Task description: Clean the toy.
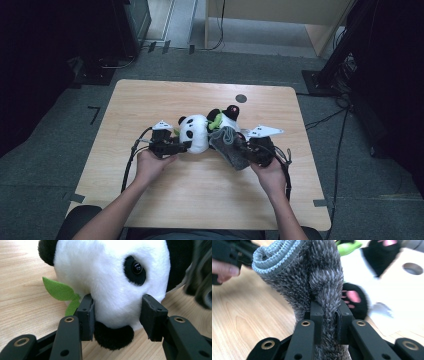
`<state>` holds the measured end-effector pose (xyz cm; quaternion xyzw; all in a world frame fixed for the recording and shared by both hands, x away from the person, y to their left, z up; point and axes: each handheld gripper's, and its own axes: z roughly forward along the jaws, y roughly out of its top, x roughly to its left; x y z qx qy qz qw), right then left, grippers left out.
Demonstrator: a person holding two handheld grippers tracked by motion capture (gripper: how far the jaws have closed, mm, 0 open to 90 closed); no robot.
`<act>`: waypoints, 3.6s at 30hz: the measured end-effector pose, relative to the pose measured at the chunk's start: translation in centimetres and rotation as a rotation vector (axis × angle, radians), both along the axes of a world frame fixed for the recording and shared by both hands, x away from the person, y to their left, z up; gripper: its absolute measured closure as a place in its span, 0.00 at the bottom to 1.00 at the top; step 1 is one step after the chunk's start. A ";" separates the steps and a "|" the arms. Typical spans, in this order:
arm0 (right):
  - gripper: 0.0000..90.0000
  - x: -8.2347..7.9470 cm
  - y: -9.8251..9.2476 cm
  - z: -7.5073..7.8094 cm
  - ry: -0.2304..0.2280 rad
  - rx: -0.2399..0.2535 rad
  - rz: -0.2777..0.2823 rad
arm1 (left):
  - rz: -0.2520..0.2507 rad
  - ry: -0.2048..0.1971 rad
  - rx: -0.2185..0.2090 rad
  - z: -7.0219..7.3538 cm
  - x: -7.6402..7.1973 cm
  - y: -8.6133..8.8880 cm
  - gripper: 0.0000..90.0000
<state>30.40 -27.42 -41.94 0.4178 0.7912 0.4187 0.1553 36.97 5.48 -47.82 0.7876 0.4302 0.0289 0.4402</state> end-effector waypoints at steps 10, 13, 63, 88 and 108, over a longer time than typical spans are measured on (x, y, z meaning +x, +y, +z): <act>0.89 0.2 -3.3 1.0 0.009 0.049 -0.074 | -0.004 -0.001 0.002 0.0 -0.1 0.0 0.57; 0.89 0.4 -4.1 1.0 0.008 0.058 -0.104 | -0.008 -0.003 0.003 0.0 0.0 0.0 0.57; 0.63 9.6 -12.7 -7.2 0.160 0.024 -0.457 | -0.023 -0.035 0.012 -0.3 -0.1 0.1 0.53; 0.39 4.7 -9.3 -2.6 0.001 0.095 -0.276 | -0.026 -0.033 0.021 -0.1 0.0 0.1 0.45; 0.20 1.7 -2.4 -1.4 0.001 0.148 -0.105 | -0.033 -0.053 0.038 -0.1 0.0 0.0 0.40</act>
